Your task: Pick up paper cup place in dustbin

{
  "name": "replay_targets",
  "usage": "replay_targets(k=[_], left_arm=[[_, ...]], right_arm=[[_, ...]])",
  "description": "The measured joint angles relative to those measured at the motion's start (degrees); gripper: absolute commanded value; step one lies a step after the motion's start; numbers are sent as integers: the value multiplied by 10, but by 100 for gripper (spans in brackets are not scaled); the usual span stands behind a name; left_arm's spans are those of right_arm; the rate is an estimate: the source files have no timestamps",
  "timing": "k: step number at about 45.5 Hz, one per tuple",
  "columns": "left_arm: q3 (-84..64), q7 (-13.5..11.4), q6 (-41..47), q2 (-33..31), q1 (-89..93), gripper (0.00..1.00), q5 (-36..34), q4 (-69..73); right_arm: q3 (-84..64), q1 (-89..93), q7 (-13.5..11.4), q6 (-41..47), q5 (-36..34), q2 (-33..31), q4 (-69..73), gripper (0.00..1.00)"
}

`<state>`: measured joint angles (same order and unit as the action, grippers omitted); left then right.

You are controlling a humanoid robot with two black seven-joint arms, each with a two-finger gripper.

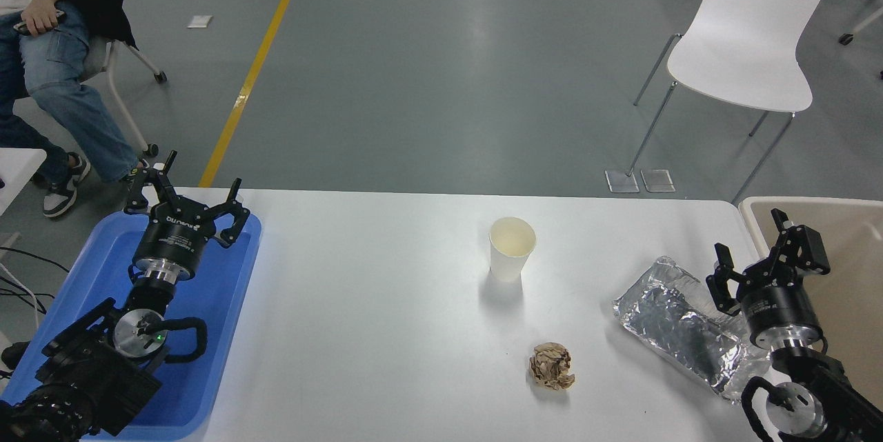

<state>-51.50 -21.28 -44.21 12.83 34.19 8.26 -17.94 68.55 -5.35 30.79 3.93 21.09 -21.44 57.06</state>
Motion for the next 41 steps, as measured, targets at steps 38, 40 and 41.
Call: replay_targets(k=[38, 40, 41], left_arm=[[0, -1, 0, 0, 0, 100, 0, 0], [0, -1, 0, 0, 0, 100, 0, 0], [0, -1, 0, 0, 0, 100, 0, 0]], right_arm=[[1, -9, 0, -3, -1, -1, 4, 100], [1, -10, 0, -3, -1, -1, 4, 100], [1, -11, 0, -3, -1, -1, 4, 100]])
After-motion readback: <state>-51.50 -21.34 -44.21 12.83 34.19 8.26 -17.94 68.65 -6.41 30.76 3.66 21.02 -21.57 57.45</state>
